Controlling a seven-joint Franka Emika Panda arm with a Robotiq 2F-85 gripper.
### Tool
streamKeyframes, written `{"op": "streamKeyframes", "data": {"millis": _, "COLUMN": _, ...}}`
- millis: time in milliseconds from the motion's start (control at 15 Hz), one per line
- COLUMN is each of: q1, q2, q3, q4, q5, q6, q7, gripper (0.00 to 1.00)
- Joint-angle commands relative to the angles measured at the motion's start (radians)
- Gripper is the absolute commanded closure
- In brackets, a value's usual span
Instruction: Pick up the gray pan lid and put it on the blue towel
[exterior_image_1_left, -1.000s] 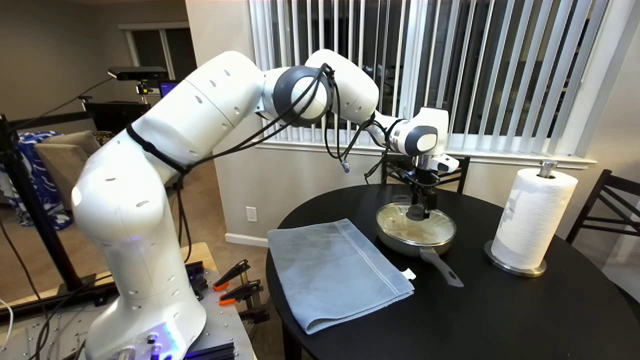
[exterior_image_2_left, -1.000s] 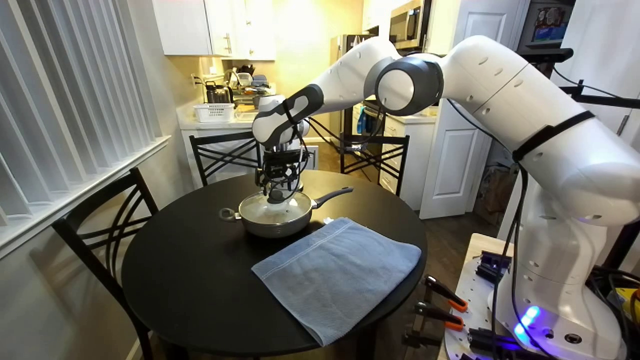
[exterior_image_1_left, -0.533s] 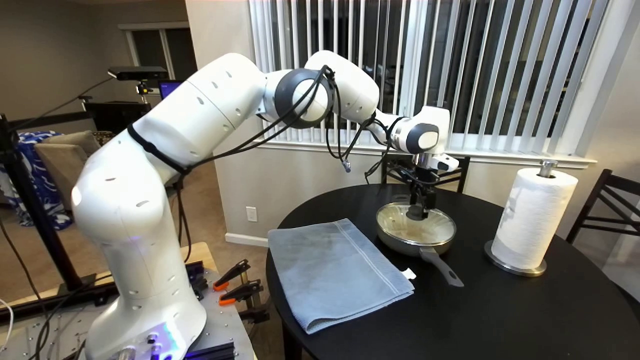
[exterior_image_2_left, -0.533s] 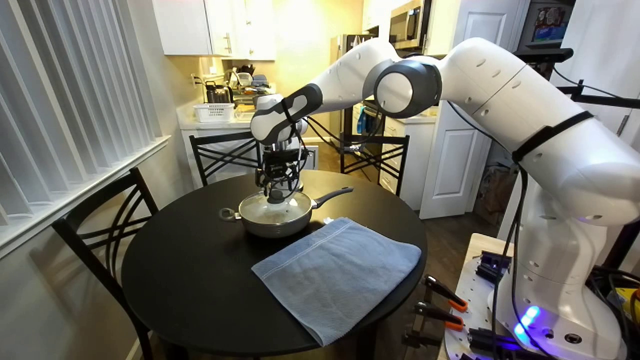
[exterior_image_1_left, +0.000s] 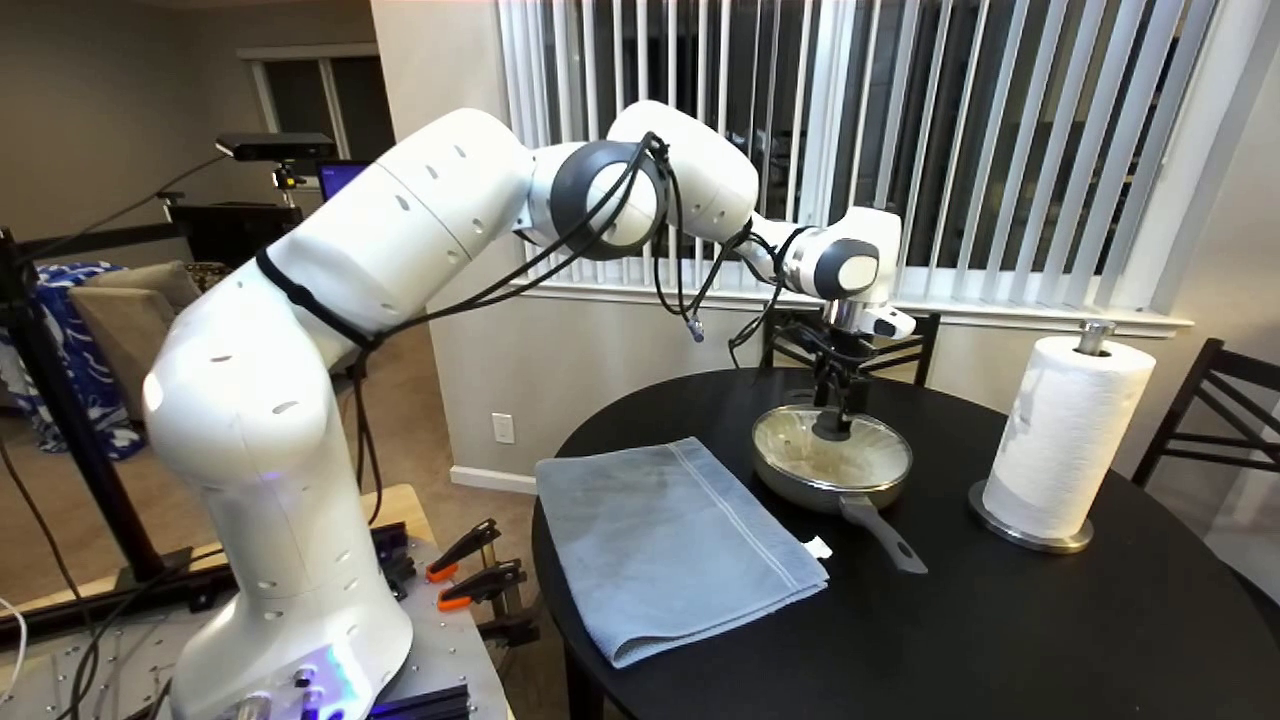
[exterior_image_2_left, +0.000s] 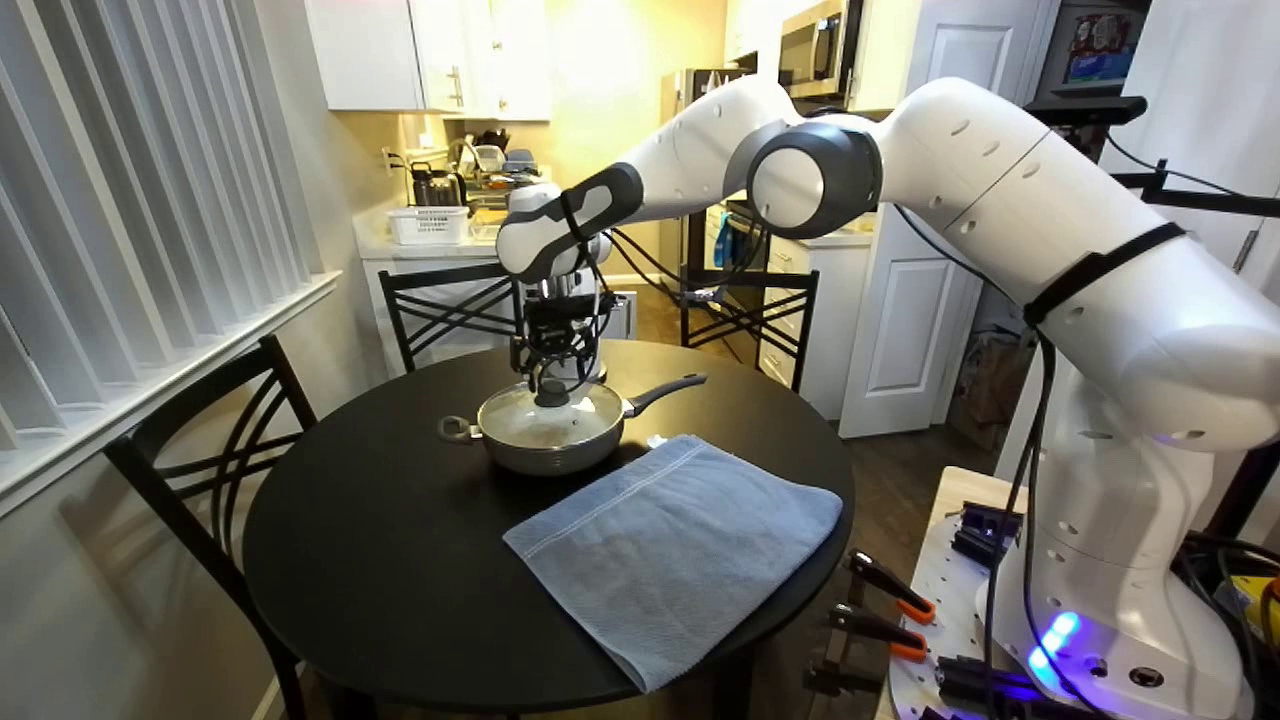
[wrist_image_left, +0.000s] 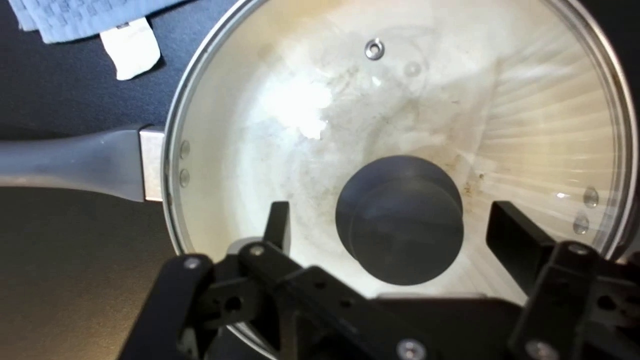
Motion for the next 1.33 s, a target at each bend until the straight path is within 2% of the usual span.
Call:
{"op": "streamKeyframes", "data": {"millis": 0, "q1": -0.005, "q2": 0.031, "q3": 0.007, "q4": 0.043, "q5": 0.017, "q6": -0.040, "q7": 0.009, "gripper": 0.00}}
{"op": "streamKeyframes", "data": {"millis": 933, "q1": -0.003, "q2": 0.082, "q3": 0.010, "q4": 0.114, "q5": 0.012, "q6": -0.014, "q7": 0.008, "gripper": 0.00}}
{"op": "streamKeyframes", "data": {"millis": 1000, "q1": -0.003, "q2": 0.084, "q3": 0.009, "q4": 0.117, "q5": 0.011, "q6": -0.016, "q7": 0.007, "gripper": 0.25}}
{"op": "streamKeyframes", "data": {"millis": 1067, "q1": -0.003, "q2": 0.086, "q3": 0.010, "q4": 0.119, "q5": 0.011, "q6": -0.017, "q7": 0.006, "gripper": 0.26}}
{"op": "streamKeyframes", "data": {"millis": 1267, "q1": -0.004, "q2": 0.089, "q3": 0.010, "q4": 0.122, "q5": 0.011, "q6": -0.018, "q7": 0.007, "gripper": 0.46}}
